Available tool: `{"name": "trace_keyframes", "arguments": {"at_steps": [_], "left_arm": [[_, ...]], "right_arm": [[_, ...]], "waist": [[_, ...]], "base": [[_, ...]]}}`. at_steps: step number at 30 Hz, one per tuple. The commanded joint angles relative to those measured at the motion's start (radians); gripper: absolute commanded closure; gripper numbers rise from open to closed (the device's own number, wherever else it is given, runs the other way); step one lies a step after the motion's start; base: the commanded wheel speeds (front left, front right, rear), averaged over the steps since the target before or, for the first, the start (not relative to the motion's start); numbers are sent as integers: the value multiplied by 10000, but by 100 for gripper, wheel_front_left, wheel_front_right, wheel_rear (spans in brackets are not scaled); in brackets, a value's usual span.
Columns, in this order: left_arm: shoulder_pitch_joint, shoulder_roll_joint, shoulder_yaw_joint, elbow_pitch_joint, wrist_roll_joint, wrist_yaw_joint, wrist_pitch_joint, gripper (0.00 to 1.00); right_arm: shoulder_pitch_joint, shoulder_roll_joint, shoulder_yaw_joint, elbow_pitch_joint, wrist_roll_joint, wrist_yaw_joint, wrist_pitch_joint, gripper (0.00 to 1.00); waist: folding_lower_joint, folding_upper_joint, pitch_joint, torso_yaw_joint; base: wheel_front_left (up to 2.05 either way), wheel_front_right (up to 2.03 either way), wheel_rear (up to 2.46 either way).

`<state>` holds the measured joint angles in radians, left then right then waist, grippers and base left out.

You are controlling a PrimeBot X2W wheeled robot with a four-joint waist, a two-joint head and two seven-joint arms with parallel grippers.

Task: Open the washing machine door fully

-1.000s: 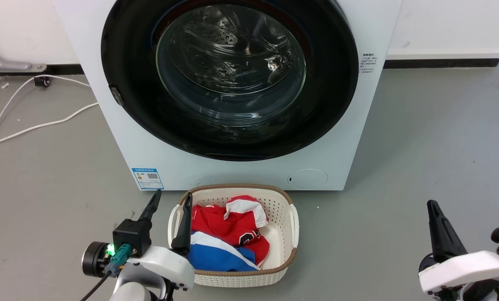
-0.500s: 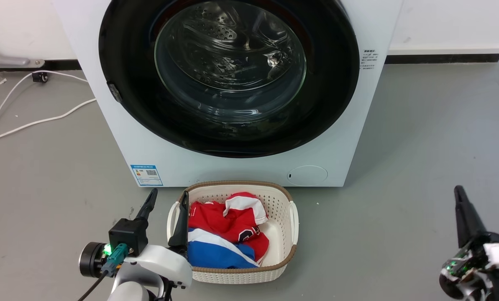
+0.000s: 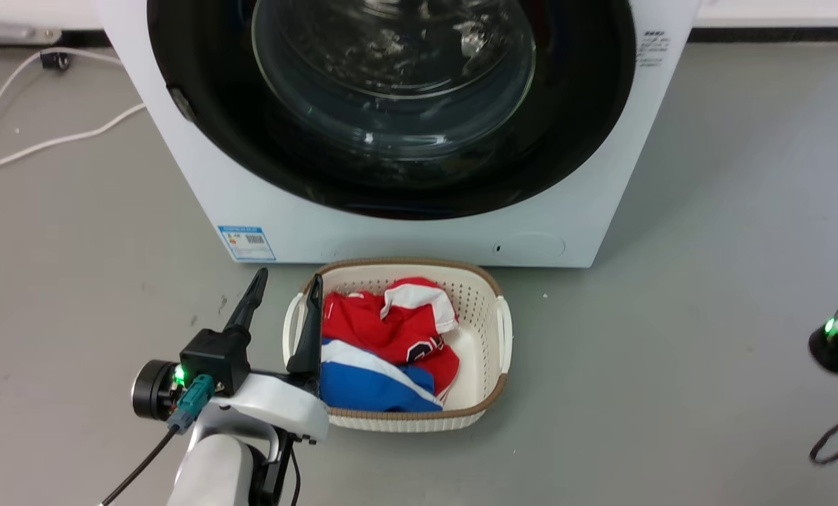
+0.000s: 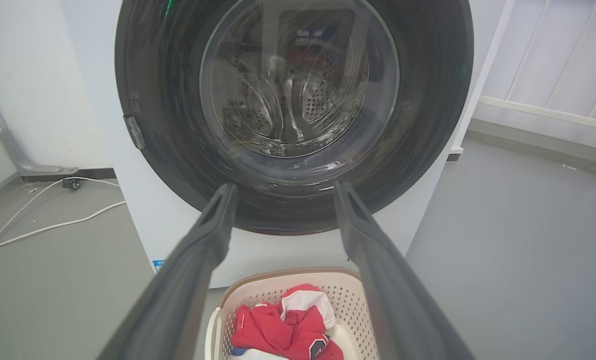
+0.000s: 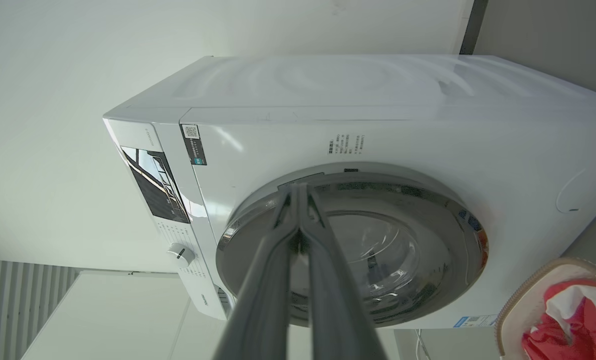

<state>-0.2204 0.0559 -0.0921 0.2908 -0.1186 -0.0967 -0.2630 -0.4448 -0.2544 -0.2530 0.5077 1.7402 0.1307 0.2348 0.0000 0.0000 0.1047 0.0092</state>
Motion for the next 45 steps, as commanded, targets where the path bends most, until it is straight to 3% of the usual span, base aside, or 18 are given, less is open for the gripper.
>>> {"name": "trace_keyframes", "arguments": {"at_steps": [1,12,18,31,45], "left_arm": [[-177,-14,-14,-104,14,35,-27,0],[-1009,-54,-287,-505,-52,123,-27,0],[-1492,-57,-481,-763,-167,259,-27,0],[-2150,-57,-949,-1300,-381,573,-27,0],[-2372,-56,-1128,-1383,-425,706,-27,0]], "right_arm": [[-586,-277,118,396,100,2,160,100],[-4548,-2044,1733,2702,4,1,2002,100],[-6613,-2459,2959,3691,-637,2,2901,100],[-10089,-2047,4705,5534,-2143,1,3717,100],[-10928,-1574,5304,5945,-2712,1,4298,100]], "waist": [[0,0,395,172],[0,0,1968,563],[0,0,2701,732],[0,0,3920,1090],[0,0,4423,1126]], "base": [[0,0,0],[0,0,0],[0,0,0],[0,0,0],[0,0,0]]}}
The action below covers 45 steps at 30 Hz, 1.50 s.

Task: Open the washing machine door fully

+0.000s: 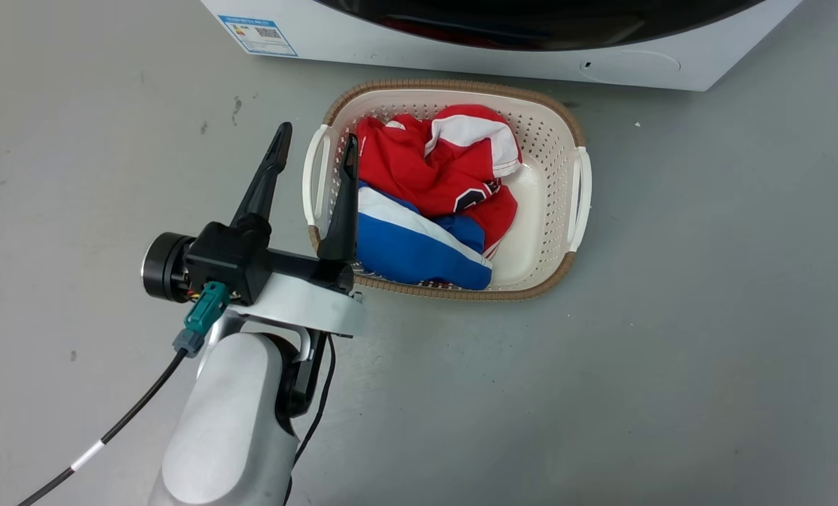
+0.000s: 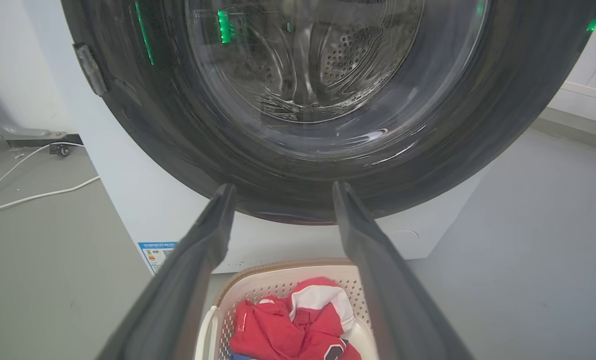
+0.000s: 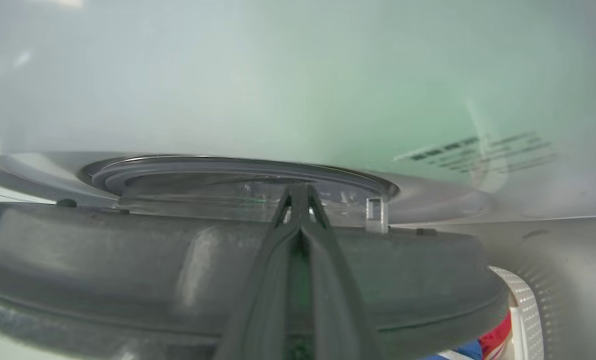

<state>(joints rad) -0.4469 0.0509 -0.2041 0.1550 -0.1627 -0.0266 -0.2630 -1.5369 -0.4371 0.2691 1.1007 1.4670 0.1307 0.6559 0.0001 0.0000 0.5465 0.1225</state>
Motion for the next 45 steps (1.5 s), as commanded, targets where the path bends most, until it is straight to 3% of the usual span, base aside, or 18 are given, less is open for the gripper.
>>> {"name": "trace_keyframes", "arguments": {"at_steps": [1,19,28,38,45], "left_arm": [[-109,-6,-4,-16,21,16,-27,0],[161,-7,-46,265,-11,-42,-26,0],[762,-5,46,674,14,-240,-26,0],[1710,-7,330,993,-117,-466,-26,0],[2083,-6,564,999,-224,-504,-26,0]], "right_arm": [[-10,259,93,-14,25,1,169,100],[1330,118,271,-704,178,4,1779,100],[3164,318,459,-1554,335,2,2320,100],[5491,675,394,-2612,683,2,2257,100],[6541,1053,416,-3414,850,2,2186,100]], "waist": [[-1,0,18,-16],[-1,0,-809,-254],[-1,0,-2013,-320],[-1,0,-3613,-180],[-1,0,-4142,-95]], "base": [[0,0,0],[0,0,0],[0,0,0],[0,0,0],[0,0,0]]}}
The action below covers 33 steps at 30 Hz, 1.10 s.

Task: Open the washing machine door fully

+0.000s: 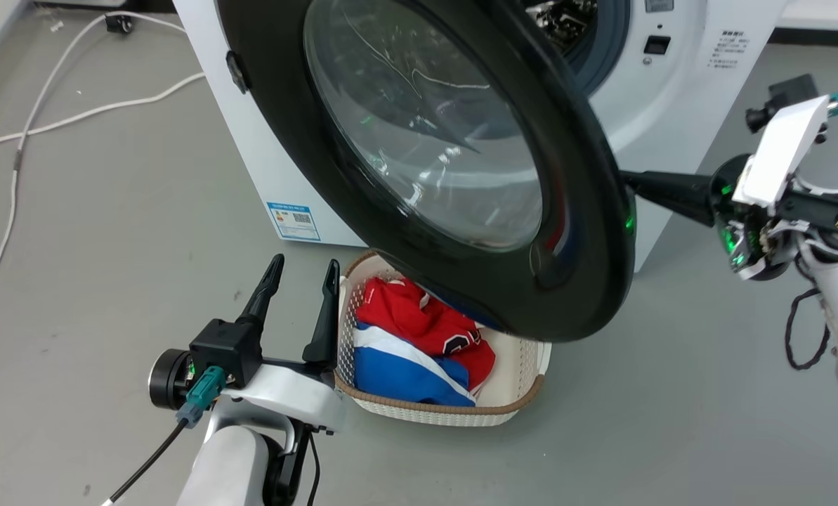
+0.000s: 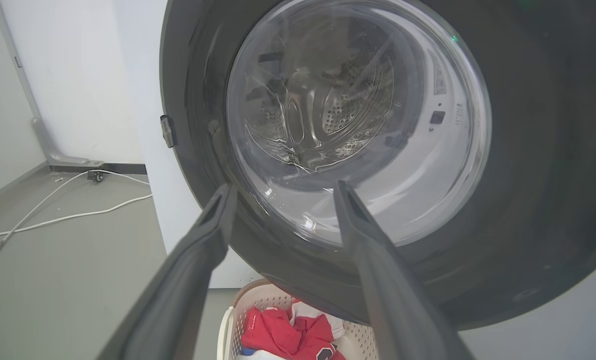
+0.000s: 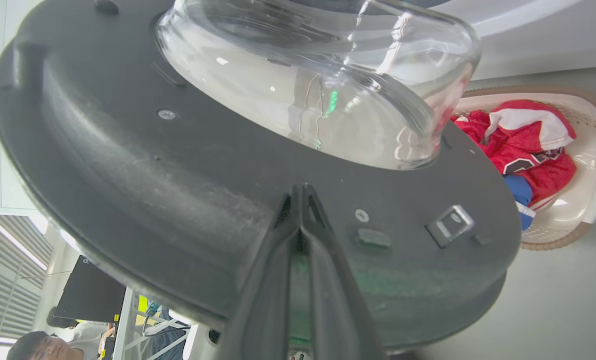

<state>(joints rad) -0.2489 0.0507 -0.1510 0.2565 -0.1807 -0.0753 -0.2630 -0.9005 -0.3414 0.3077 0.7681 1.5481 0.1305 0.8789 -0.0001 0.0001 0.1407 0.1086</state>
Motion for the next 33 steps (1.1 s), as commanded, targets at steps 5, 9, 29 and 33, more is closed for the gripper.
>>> {"name": "trace_keyframes", "arguments": {"at_steps": [5,9,29,33], "left_arm": [[249,-5,120,-50,-59,-28,-26,0],[433,-4,179,-50,-33,-49,-26,0],[808,-4,286,98,1,-128,-26,0],[857,-6,310,128,12,-137,-26,0]], "right_arm": [[643,336,171,-588,104,6,141,100],[1003,575,301,-989,138,6,252,100],[2408,1933,778,-2274,461,4,73,100],[2622,2004,630,-2482,442,4,-275,100]], "waist": [[1,-1,-238,156],[1,-1,-371,210],[1,-1,-762,22],[1,-1,-848,-39]], "base": [[0,0,0],[0,0,0],[0,0,0],[0,0,0]]}}
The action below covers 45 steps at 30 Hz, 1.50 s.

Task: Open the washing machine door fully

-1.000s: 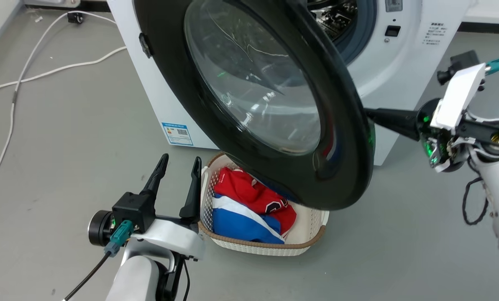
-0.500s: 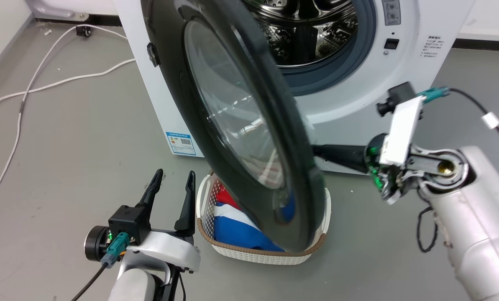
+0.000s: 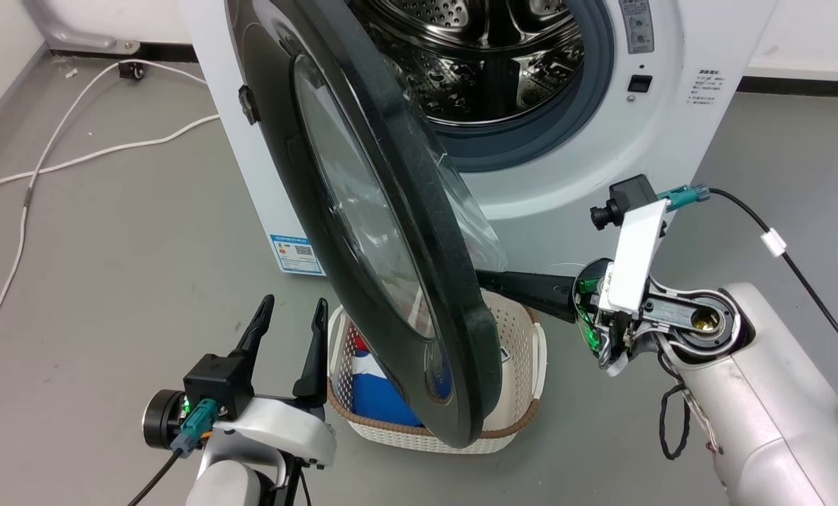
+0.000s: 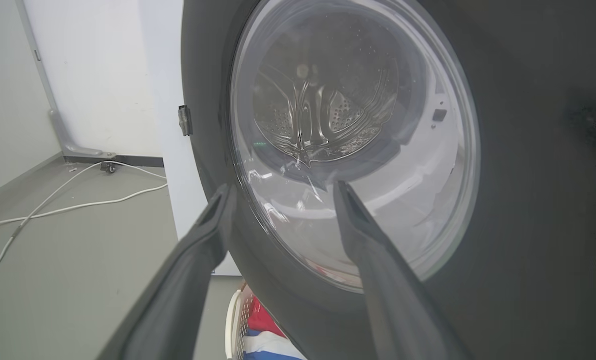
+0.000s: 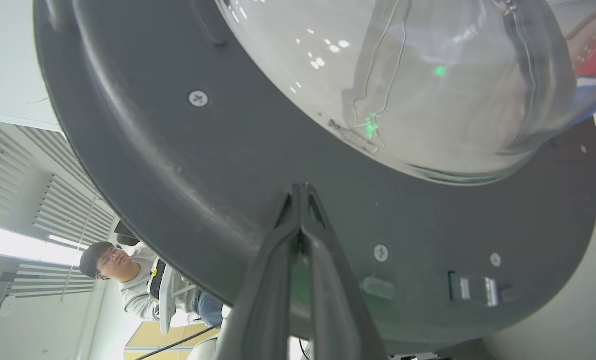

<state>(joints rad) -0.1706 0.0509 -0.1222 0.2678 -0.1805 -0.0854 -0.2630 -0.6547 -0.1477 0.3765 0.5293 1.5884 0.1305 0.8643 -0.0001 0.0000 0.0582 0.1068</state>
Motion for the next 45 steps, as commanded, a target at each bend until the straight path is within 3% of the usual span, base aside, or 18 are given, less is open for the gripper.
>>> {"name": "trace_keyframes", "arguments": {"at_steps": [1,9,13,27,28,29,30,31,37,45], "left_arm": [[92,-7,33,29,9,-28,-26,0],[191,-6,73,126,2,-21,-26,0],[277,-8,137,232,4,-31,-26,0],[525,-6,433,305,-70,-5,-26,0],[547,-6,459,302,-65,-7,-26,0],[568,-8,487,298,-61,-11,-26,0],[588,-6,517,293,-54,-13,-26,0],[604,-6,542,285,-51,-14,-26,0],[683,-6,667,230,-82,34,-26,0],[709,-8,720,256,-16,20,-26,0]], "right_arm": [[236,85,-132,-142,50,4,-284,100],[855,-21,-971,-698,-348,4,-2243,100],[1492,-154,-1597,-1122,-730,3,-3779,100],[4845,-1277,-3078,-2613,-3651,4,-8799,100],[5098,-1329,-3187,-2697,-3919,4,-9137,66],[5325,-1296,-3305,-2808,-4088,4,-9421,54],[5505,-1246,-3433,-2950,-4245,4,-9669,4],[5698,-1274,-3527,-3072,-4510,3,-9877,0],[6410,-1433,-4166,-3888,-7173,3,-10788,0],[7104,-462,-5298,-5719,-12077,3,-10397,0]], "waist": [[1,0,-50,-40],[1,0,-255,-205],[1,0,-433,-345],[1,0,-704,-793],[1,0,-708,-816],[1,0,-709,-839],[1,0,-709,-865],[1,0,-713,-893],[1,0,-742,-1019],[1,0,-797,-1047]], "base": [[0,0,0],[0,0,0],[0,0,0],[0,0,0],[0,0,0],[0,0,0],[0,0,0],[0,0,0],[0,0,0],[0,0,0]]}}
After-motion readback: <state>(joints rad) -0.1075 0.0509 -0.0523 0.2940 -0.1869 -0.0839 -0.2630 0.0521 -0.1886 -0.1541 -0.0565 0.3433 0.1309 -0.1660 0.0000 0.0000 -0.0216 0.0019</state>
